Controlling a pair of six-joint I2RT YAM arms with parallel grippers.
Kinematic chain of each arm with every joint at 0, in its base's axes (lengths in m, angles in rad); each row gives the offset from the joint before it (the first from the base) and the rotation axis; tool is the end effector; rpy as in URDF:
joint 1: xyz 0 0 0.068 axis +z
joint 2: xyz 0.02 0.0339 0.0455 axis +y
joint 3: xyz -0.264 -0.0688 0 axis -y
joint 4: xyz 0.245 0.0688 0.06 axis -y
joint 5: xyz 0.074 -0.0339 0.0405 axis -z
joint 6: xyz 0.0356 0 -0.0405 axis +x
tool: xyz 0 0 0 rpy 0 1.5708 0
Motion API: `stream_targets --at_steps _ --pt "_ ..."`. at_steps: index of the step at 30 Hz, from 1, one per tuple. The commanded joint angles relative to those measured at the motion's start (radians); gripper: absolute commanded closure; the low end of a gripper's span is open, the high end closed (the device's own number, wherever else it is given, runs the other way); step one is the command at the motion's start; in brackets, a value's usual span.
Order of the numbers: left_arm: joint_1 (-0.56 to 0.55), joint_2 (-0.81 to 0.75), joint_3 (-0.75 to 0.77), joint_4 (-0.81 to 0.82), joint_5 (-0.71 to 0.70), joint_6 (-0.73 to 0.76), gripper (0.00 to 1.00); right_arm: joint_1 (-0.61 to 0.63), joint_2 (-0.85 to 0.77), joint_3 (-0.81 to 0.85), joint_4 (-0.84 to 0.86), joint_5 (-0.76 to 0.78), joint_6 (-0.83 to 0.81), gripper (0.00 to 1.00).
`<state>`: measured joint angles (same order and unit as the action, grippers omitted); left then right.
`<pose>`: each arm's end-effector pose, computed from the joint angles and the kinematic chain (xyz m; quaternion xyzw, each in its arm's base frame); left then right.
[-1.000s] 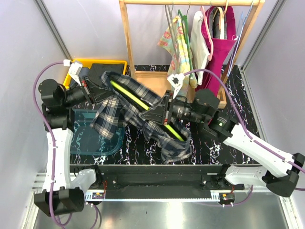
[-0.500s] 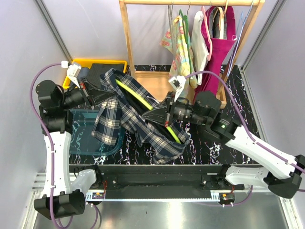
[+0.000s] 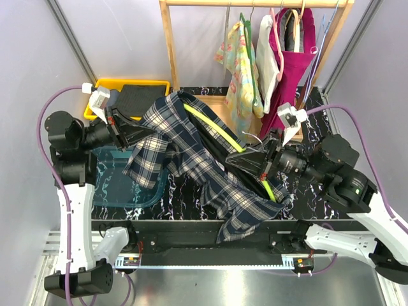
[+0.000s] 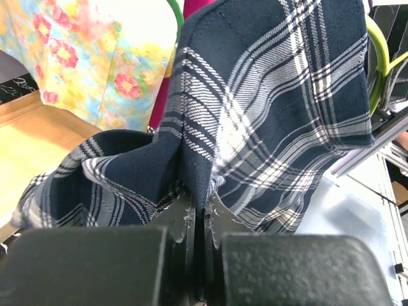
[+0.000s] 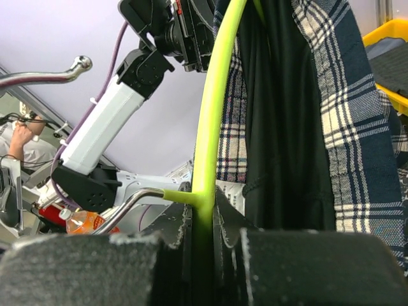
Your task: Remove the skirt from the hanger
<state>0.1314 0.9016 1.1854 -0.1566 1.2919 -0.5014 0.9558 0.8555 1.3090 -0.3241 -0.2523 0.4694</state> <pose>0.1609 -0.0133 0.4574 0.2652 0.6420 -0.5012 0.5160 0.0783 0.1263 0.4881 -0.2494 0.6126 0.5502 0.5097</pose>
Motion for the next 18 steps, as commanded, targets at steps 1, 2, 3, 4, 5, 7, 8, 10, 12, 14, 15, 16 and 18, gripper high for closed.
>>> stream_targets --at_steps 1,2,3,4,5,7,8,10,12,14,15,16,18 --pt "0.007 -0.013 0.062 -0.052 0.055 0.061 0.99 -0.019 -0.064 0.091 0.159 0.206 -0.034 1.0" --pt "0.013 -0.012 0.075 -0.11 0.053 0.11 1.0 -0.019 -0.075 0.107 0.145 0.215 -0.044 1.0" --pt "0.042 -0.012 0.091 -0.238 0.043 0.224 1.0 -0.019 -0.091 0.114 0.11 0.225 -0.066 1.0" --pt "0.066 -0.012 0.112 -0.298 0.035 0.278 1.0 -0.019 -0.102 0.125 0.09 0.243 -0.075 1.0" --pt "0.097 -0.01 0.117 -0.349 0.035 0.326 1.0 -0.019 -0.116 0.146 0.07 0.248 -0.086 1.0" --pt "0.21 0.002 0.114 -0.446 0.035 0.429 1.0 -0.019 -0.166 0.156 0.033 0.301 -0.113 1.0" --pt "0.249 0.013 0.111 -0.466 0.038 0.455 1.0 -0.019 -0.186 0.157 0.027 0.315 -0.127 1.0" --pt "0.362 0.058 0.092 -0.483 0.061 0.492 1.0 -0.019 -0.239 0.151 0.016 0.356 -0.138 1.0" --pt "0.44 0.115 0.079 -0.491 0.101 0.52 1.0 -0.019 -0.278 0.145 0.017 0.377 -0.15 1.0" --pt "0.467 0.155 0.072 -0.541 0.122 0.572 1.0 -0.019 -0.292 0.139 0.016 0.396 -0.161 1.0" --pt "0.471 0.16 0.069 -0.576 0.122 0.61 1.0 -0.019 -0.299 0.139 0.017 0.397 -0.167 1.0" --pt "0.47 0.157 0.069 -0.621 0.107 0.664 1.0 -0.019 -0.302 0.144 0.016 0.4 -0.176 1.0" --pt "0.471 0.134 0.031 -0.659 0.014 0.728 1.0 -0.019 -0.308 0.153 0.017 0.41 -0.204 1.0"
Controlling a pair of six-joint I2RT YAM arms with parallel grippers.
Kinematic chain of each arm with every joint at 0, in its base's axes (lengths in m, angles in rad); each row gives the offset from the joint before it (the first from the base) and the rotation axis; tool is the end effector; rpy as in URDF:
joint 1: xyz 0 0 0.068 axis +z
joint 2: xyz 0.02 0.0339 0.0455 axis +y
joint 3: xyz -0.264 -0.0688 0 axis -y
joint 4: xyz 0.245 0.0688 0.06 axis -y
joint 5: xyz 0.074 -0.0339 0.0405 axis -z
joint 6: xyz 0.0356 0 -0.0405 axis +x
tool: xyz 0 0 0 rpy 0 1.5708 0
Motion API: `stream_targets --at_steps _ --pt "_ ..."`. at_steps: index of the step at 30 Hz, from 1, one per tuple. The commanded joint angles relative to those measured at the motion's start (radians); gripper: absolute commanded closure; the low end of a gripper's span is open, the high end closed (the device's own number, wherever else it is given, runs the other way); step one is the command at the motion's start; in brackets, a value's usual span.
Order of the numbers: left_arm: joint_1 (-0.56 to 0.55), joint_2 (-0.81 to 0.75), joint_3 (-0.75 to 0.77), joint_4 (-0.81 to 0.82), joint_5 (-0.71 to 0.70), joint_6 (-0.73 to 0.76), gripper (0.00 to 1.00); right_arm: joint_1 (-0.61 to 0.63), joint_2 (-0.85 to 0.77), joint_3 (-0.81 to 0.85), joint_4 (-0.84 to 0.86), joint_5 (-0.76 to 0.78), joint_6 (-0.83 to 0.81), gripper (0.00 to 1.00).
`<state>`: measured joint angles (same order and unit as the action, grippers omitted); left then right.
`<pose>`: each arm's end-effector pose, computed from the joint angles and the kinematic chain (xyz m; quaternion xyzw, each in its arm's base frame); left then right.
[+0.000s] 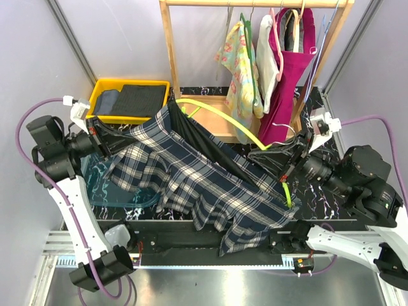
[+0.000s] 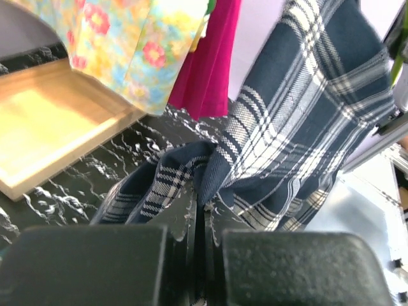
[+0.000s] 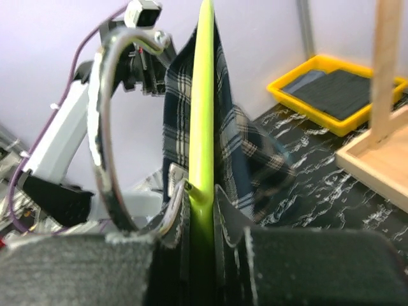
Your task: Remove the skirt from the hanger
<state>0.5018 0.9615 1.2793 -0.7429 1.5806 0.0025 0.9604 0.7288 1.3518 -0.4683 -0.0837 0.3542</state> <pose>0.1486 0.0409 0.4332 0.2271 0.6681 -0.4831 0.5183 0.0521 0.0797 0.4979 -0.2243 0.6107 0.4853 0.5842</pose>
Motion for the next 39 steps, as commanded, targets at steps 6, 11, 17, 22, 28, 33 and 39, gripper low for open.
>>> stream_targets --at_steps 6,11,17,22,28,33,39 --pt "0.104 0.126 -0.063 -0.367 -0.358 0.643 1.0 -0.023 -0.219 0.158 0.181 0.298 -0.15 1.0" --pt "0.077 0.096 -0.017 -0.553 -0.349 0.793 1.0 -0.022 -0.235 0.106 0.308 0.337 -0.204 1.0" --pt "-0.191 -0.021 0.241 -0.057 -0.21 0.053 1.0 -0.023 -0.108 -0.032 0.508 0.277 -0.144 1.0" --pt "-0.448 -0.075 0.218 0.608 -0.413 -0.571 1.0 -0.022 -0.002 -0.229 0.879 0.216 -0.037 1.0" --pt "-0.598 0.029 0.317 0.671 -0.527 -0.634 1.0 -0.022 0.294 -0.114 1.155 0.05 0.104 1.0" --pt "-0.475 0.106 0.701 0.518 -0.684 -0.455 1.0 -0.022 0.226 -0.03 1.012 0.146 -0.108 1.0" --pt "-0.434 0.073 0.796 0.428 -1.123 -0.126 1.0 -0.022 -0.012 -0.086 0.815 0.413 -0.325 1.0"
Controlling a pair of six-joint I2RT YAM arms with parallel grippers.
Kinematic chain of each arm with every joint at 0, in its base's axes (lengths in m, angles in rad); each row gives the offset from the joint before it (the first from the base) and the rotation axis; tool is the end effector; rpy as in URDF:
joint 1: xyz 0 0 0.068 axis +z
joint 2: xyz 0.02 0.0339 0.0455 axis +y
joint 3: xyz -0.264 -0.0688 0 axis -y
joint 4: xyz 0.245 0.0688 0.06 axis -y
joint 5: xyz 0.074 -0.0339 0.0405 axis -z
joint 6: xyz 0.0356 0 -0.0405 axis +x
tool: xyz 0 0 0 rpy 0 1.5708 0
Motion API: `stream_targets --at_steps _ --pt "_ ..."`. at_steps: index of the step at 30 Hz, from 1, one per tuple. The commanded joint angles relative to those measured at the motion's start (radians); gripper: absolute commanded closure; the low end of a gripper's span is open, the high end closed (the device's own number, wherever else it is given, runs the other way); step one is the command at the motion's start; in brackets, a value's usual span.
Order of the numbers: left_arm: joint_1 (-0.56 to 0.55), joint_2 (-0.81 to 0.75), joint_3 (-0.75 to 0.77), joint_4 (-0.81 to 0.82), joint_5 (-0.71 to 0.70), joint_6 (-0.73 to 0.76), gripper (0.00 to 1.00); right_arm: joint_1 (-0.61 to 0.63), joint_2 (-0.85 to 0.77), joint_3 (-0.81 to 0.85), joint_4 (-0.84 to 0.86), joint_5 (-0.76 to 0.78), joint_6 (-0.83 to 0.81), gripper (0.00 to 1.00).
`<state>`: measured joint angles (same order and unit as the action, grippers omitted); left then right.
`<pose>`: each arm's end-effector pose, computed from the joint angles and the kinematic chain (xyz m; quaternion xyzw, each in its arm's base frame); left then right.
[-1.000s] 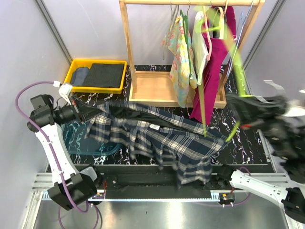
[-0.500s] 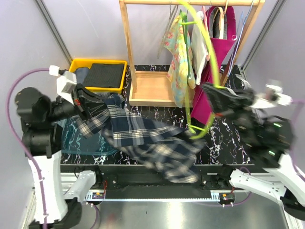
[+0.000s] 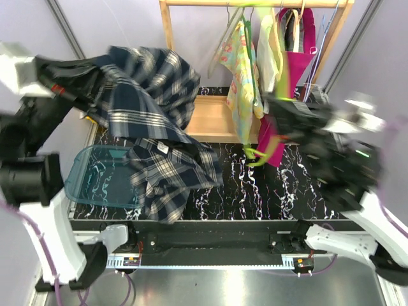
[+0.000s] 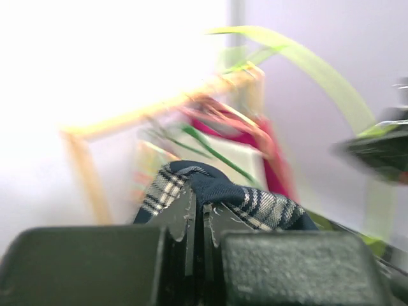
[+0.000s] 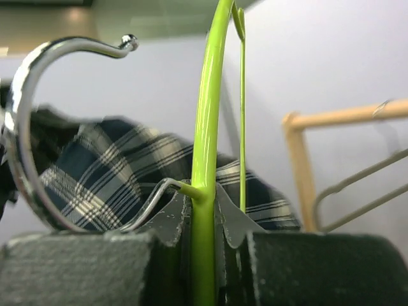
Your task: Remove the skirt from the hanger
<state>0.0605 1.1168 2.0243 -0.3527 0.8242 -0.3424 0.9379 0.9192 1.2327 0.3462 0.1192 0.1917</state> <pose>0.0927 -0.0206 0.6325 0.2537 0.5067 -0.3054 0.7653 0.0986 0.1272 0.5231 -0.1103 0.4285 0.4577 0.7712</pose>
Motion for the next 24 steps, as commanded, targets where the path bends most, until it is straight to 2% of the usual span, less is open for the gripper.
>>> stream_targets --at_steps 1,2,4,5,8,9,10,11,13,14,16,17,20,24 --pt "0.007 -0.109 0.028 0.059 -0.428 0.288 1.0 0.001 -0.276 0.009 -0.007 0.256 -0.175 1.0" --pt "0.007 -0.12 -0.022 0.073 -0.544 0.324 1.0 0.001 -0.314 -0.018 -0.021 0.305 -0.175 1.0" --pt "0.007 -0.132 -0.064 0.105 -0.666 0.422 1.0 0.001 -0.385 -0.085 -0.044 0.434 -0.178 1.0" --pt "0.007 -0.13 -0.087 0.112 -0.771 0.456 1.0 0.002 -0.452 -0.102 -0.076 0.489 -0.172 1.0" --pt "0.009 -0.138 -0.179 0.171 -0.907 0.595 1.0 0.001 -0.551 -0.17 -0.137 0.736 -0.176 1.0" --pt "0.01 -0.146 -0.208 0.188 -0.913 0.624 1.0 0.001 -0.566 -0.186 -0.166 0.779 -0.179 1.0" --pt "0.016 -0.166 -0.269 0.205 -0.91 0.691 1.0 0.001 -0.58 -0.2 -0.183 0.83 -0.22 1.0" --pt "0.022 -0.173 -0.294 0.211 -0.906 0.709 1.0 0.001 -0.585 -0.213 -0.193 0.946 -0.233 1.0" --pt "0.056 -0.198 -0.358 0.199 -0.898 0.744 1.0 0.001 -0.573 -0.249 -0.19 1.08 -0.27 1.0" --pt "0.073 -0.206 -0.381 0.19 -0.866 0.755 1.0 0.001 -0.566 -0.266 -0.184 1.167 -0.284 1.0" --pt "0.134 -0.227 -0.462 0.173 -0.83 0.769 1.0 0.001 -0.528 -0.324 -0.126 1.235 -0.343 1.0" --pt "0.157 -0.226 -0.485 0.15 -0.76 0.776 1.0 -0.001 -0.514 -0.343 -0.118 1.299 -0.344 1.0" --pt "0.245 -0.223 -0.59 0.083 -0.647 0.802 1.0 -0.007 -0.49 -0.423 -0.116 1.378 -0.27 1.0" --pt "0.275 -0.235 -0.729 -0.076 -0.519 0.919 1.0 -0.013 -0.493 -0.522 -0.116 1.412 -0.198 1.0"
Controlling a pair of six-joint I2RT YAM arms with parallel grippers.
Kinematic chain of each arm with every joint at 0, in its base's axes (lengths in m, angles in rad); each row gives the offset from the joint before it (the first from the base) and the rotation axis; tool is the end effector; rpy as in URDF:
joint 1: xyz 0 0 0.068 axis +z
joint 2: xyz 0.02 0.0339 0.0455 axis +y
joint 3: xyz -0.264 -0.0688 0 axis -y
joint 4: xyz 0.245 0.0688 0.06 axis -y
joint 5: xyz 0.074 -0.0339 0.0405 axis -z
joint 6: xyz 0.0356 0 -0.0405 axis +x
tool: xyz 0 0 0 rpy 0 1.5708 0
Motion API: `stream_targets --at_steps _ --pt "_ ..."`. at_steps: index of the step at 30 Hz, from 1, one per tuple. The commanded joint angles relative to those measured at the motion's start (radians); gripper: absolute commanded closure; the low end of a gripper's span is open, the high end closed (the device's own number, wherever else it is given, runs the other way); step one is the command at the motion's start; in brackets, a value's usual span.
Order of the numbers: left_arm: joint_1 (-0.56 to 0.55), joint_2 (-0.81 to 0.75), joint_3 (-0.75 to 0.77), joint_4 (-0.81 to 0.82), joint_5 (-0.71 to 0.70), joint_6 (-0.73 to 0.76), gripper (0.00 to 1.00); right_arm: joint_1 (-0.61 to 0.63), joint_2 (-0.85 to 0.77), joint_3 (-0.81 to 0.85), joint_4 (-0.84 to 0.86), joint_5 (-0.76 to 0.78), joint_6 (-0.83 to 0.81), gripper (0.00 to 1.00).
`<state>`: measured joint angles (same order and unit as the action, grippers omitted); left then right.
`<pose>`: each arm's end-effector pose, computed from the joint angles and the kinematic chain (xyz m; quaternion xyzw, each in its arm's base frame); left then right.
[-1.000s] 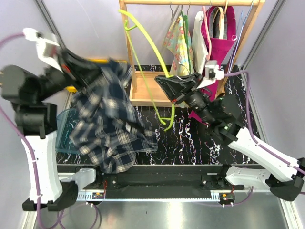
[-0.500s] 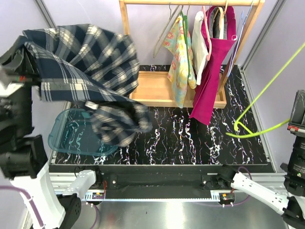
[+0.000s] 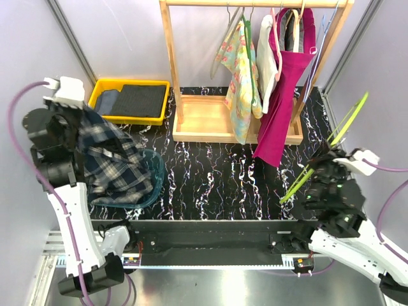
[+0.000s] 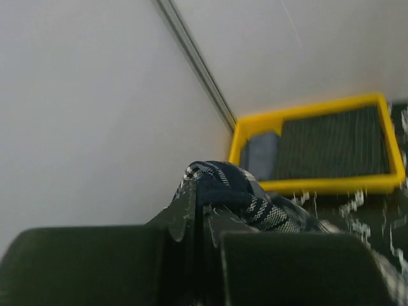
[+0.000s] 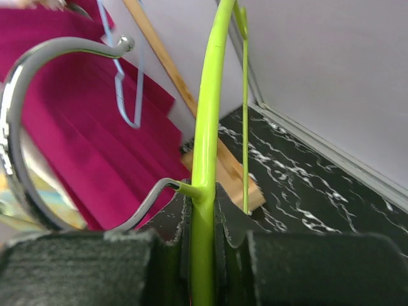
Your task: Remove the skirt from the hanger
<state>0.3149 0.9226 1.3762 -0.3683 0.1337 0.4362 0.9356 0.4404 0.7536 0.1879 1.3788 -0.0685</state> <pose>0.1569 0.0461 0.4946 0.0900 0.6706 0.2275 0.7003 0.0677 0.0329 0.3974 0.2904 0.6081 -0.0153 0.7386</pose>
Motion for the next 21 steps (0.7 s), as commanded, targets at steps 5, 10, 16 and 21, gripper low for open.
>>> stream_targets --at_steps 5,10,16,21 --pt "0.018 -0.091 -0.287 -0.303 0.403 0.313 1.0 -0.038 -0.019 -0.105 0.041 0.213 0.134 0.91" --pt "0.013 -0.14 -0.459 -0.455 0.454 0.49 1.0 -0.076 0.053 -0.14 0.042 0.203 0.176 0.82" --pt "0.01 -0.154 -0.574 -0.535 0.443 0.576 1.0 -0.171 0.27 -0.123 0.054 0.103 0.245 0.76" --pt "0.009 -0.156 -0.623 -0.532 0.428 0.611 0.17 -0.237 0.4 -0.079 0.023 0.056 0.317 0.71"
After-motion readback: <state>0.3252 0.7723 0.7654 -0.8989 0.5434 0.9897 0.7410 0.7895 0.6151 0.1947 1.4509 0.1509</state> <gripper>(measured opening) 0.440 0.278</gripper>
